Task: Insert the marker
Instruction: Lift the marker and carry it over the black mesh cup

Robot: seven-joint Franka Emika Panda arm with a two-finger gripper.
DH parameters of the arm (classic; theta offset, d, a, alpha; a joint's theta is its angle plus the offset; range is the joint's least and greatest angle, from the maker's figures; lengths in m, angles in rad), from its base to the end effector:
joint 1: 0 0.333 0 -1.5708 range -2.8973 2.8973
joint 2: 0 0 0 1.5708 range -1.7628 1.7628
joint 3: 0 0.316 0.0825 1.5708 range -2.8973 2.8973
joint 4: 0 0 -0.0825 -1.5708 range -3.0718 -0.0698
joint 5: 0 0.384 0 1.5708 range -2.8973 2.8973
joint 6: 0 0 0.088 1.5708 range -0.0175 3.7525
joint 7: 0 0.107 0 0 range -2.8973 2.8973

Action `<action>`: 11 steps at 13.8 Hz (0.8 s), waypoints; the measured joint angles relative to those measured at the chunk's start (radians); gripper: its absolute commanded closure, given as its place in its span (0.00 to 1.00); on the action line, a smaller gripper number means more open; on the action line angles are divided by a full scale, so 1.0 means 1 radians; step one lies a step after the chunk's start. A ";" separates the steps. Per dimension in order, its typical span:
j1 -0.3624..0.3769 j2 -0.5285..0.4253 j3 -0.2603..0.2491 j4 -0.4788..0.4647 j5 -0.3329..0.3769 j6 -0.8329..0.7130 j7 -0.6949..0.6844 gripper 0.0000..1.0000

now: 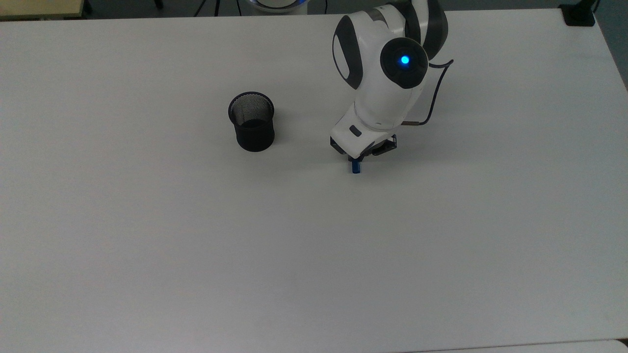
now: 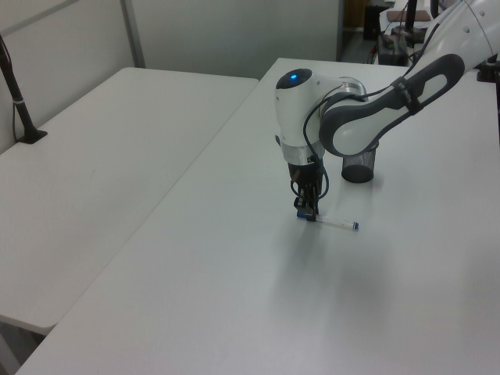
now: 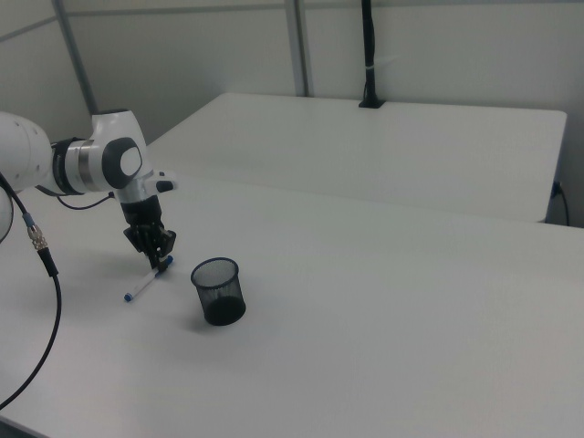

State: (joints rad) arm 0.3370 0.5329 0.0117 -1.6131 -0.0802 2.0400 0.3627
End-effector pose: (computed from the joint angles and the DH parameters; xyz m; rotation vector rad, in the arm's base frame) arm 0.6362 0.2255 0.3080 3.0427 0.0377 -0.1174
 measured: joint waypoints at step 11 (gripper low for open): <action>-0.116 -0.252 -0.007 0.026 -0.004 0.031 -0.007 0.85</action>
State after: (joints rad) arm 0.2210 0.2811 0.0048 -1.5869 -0.0841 2.0712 0.3561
